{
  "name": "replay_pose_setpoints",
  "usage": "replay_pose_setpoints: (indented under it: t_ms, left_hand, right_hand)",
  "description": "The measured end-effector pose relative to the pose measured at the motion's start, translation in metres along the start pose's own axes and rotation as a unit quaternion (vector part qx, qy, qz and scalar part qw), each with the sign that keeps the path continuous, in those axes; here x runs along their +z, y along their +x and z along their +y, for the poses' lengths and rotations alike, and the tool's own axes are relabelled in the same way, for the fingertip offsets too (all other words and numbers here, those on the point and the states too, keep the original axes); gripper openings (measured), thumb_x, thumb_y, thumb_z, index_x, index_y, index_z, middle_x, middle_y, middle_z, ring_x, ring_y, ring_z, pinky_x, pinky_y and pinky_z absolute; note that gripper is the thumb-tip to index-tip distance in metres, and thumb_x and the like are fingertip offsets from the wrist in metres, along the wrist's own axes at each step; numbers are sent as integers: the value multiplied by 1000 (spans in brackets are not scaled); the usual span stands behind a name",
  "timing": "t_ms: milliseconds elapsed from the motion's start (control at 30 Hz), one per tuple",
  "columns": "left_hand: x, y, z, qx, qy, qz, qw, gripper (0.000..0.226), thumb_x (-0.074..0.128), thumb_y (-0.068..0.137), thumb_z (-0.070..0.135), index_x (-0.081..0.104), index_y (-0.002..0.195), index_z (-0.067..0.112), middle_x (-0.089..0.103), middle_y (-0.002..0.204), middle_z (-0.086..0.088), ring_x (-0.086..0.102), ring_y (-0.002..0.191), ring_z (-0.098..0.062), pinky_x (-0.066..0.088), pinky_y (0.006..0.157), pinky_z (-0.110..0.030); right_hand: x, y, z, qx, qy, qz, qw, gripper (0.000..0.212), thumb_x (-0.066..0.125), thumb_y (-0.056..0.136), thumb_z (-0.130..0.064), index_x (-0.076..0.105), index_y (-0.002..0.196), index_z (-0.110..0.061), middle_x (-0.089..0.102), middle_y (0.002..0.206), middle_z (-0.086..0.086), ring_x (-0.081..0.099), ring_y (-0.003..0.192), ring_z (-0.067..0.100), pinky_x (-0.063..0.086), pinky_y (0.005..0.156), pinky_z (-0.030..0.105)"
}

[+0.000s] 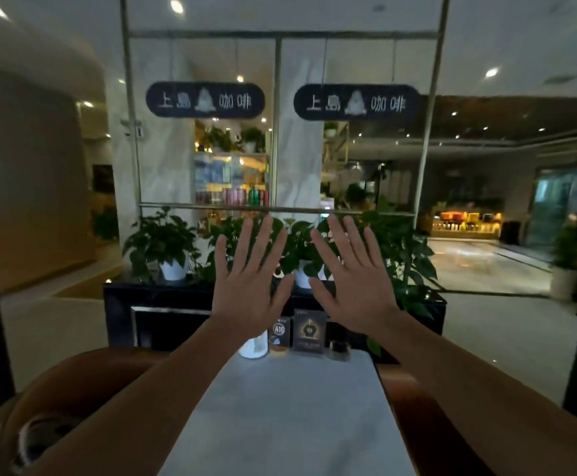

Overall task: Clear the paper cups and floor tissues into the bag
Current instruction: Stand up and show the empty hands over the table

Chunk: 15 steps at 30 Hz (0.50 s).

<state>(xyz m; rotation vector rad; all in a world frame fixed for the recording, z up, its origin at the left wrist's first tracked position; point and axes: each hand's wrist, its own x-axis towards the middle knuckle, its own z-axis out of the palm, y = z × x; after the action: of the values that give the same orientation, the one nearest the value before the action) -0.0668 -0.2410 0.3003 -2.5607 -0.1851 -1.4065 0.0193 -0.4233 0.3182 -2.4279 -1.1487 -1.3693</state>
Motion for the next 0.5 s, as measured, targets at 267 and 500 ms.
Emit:
replay_pose_setpoints:
  t_ms: [267, 500]
  left_hand:
    - [-22, 30, 10, -5, 44, 22, 999, 70, 21, 97, 59, 1, 156, 26, -4, 166, -7, -9, 151, -31, -14, 117, -56]
    - [-16, 42, 16, -8, 53, 26, 998, 73, 19, 95, 64, 3, 156, 26, -2, 166, -8, -6, 151, -32, -12, 117, -59]
  right_hand:
    - [-25, 14, 17, 36, -30, 36, 998, 76, 28, 92, -64, 2, 152, -26, -7, 161, 11, -9, 148, 31, 2, 118, 56]
    - [-21, 17, 31, 49, -29, 34, 998, 82, 26, 88, -70, -1, 152, -27, -9, 161, 11, -11, 147, 31, 2, 118, 56]
